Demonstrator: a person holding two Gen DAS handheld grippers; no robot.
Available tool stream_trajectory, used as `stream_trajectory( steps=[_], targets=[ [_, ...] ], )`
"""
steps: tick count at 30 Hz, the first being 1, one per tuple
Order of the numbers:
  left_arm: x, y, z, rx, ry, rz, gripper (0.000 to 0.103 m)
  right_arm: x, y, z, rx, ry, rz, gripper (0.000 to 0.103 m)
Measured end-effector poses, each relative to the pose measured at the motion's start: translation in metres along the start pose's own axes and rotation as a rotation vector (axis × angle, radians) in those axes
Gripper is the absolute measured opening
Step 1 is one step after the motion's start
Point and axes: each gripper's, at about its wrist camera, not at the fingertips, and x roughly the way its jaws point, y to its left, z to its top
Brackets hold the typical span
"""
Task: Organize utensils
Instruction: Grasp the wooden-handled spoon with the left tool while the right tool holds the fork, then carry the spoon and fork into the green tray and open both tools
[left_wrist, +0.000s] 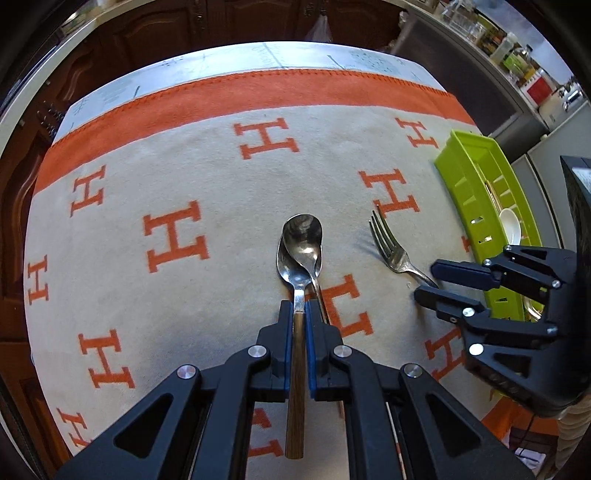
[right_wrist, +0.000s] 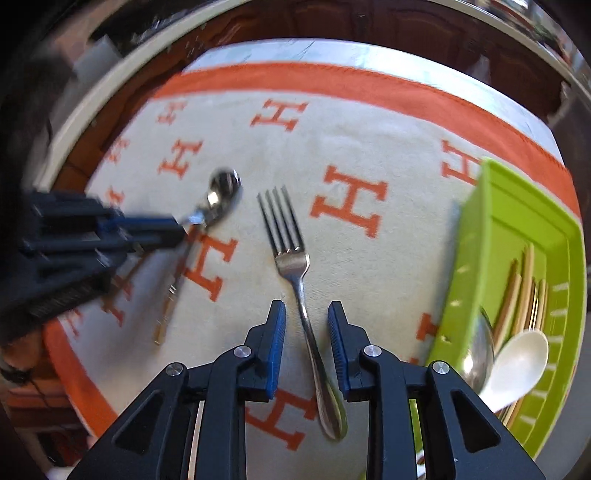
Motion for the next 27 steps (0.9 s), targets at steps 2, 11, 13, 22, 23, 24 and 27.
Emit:
stream_trajectory(
  steps=[2, 11, 13, 22, 23, 24, 27],
  targets=[
    [-0.002, 0.008, -0.004, -0.015, -0.008, -0.01, 0.004, 0.003, 0.01, -0.001, -0.052, -0.013, -0.058, 0.018],
    [-0.025, 0.01, -0.028, -0.096, -0.108, -0.023, 0.004, -0.011, -0.001, -0.009, 0.079, -0.091, -0.001, 0.004],
    [-0.031, 0.012, -0.032, -0.122, -0.152, -0.008, 0.004, -0.018, -0.007, -0.014, 0.118, -0.118, 0.023, 0.004],
    [-0.059, 0.002, -0.041, -0.16, -0.3, -0.029, 0.004, -0.055, -0.019, -0.031, 0.22, -0.233, 0.115, 0.004],
    [-0.062, 0.0, -0.04, -0.167, -0.308, -0.042, 0.004, -0.059, -0.02, -0.032, 0.228, -0.243, 0.124, 0.004],
    [-0.064, -0.001, -0.04, -0.171, -0.314, -0.05, 0.004, -0.065, -0.021, -0.032, 0.238, -0.257, 0.133, 0.004],
    [-0.075, -0.008, -0.038, -0.17, -0.335, -0.07, 0.004, -0.08, -0.026, -0.037, 0.258, -0.29, 0.148, 0.004]
  ],
)
